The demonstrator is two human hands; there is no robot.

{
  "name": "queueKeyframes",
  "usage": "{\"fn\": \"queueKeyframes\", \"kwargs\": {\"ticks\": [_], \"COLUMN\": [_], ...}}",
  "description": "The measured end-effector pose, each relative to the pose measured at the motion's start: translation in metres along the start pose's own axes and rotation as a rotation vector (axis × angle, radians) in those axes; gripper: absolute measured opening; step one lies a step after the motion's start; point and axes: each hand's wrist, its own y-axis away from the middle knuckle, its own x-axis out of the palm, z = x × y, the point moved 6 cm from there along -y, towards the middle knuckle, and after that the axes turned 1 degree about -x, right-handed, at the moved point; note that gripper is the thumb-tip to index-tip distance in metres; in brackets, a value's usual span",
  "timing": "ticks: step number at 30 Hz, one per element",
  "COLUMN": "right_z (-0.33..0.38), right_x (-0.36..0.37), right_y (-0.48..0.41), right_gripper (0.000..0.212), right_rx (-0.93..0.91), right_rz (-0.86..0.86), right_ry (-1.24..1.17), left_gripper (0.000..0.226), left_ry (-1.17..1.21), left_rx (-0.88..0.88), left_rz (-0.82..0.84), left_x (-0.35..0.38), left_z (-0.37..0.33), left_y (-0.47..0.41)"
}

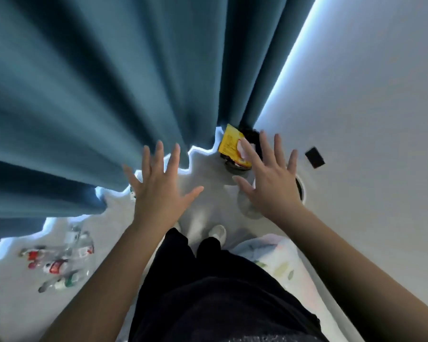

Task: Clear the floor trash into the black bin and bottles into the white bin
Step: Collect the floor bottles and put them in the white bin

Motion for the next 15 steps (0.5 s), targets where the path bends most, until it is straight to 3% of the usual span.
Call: {"fn": "queueKeyframes", "kwargs": {"ticks": [9, 15], "right_z": [0.164, 0.289], "right_x": [0.037, 0.065], "right_y": [-0.016, 0.017], "right_gripper": [0.075, 0.075], "right_rx": [-0.451, -0.652], "right_rz": [0.139, 0.233], "right_ry": [0.094, 0.111], "left_gripper": [0.097, 0.097], "left_ry": [0.026, 0.094], "left_rx": [-0.525, -0.745], "left_rz": [-0.036, -0.107], "left_x": [-0.008, -0.008], "left_z": [0.165, 0.251], "left_y": [0.113, 0.192]}}
